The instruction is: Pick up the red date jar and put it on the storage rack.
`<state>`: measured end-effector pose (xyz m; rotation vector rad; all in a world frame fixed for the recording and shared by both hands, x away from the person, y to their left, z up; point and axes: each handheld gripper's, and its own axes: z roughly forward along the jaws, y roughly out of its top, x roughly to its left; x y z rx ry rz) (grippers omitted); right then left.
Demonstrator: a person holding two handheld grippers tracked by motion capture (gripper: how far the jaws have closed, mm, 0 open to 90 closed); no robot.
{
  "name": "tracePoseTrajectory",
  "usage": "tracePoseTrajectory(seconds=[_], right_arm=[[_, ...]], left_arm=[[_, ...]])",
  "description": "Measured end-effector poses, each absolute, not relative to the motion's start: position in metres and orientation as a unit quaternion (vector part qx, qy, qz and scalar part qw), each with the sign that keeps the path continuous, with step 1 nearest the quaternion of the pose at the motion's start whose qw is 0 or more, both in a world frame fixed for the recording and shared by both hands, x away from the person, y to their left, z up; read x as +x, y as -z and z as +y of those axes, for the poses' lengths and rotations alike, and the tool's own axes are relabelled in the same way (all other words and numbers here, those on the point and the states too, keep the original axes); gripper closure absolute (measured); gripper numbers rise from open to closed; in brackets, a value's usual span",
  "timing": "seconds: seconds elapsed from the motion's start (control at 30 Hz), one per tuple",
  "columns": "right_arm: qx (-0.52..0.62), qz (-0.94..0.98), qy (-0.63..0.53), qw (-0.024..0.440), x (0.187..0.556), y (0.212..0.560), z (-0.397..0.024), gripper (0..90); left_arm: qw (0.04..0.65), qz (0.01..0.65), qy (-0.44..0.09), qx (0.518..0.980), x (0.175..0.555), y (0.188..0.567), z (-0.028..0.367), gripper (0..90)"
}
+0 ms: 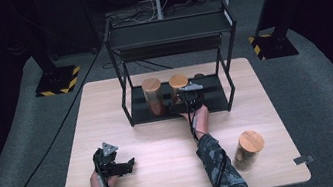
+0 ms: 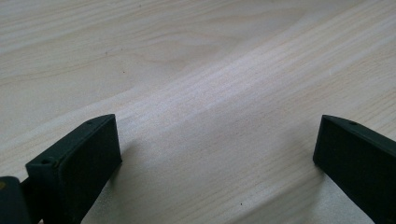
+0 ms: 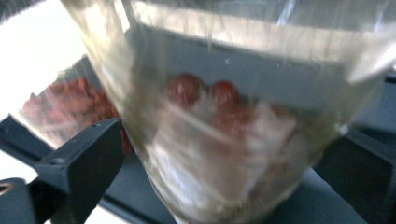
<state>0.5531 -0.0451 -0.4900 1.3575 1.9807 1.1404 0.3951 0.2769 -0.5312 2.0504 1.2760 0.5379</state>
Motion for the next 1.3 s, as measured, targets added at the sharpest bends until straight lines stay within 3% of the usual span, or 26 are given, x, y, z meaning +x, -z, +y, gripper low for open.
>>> tracePoseTrajectory(seconds=[0.47,1.3], right_arm=[[0.505,0.737,-0.398,0.21,0.523,0.487,-0.06,0.0],[0.484,0.756,-0.395,0.195,0.428,0.504,-0.068,0.0]], left_arm=[[0.327,0.488,-0.206,0.783,0.395,0.531,0.277,0.0],[0.327,0.488,-0.205,0.783,0.395,0.531,0.277,0.0]])
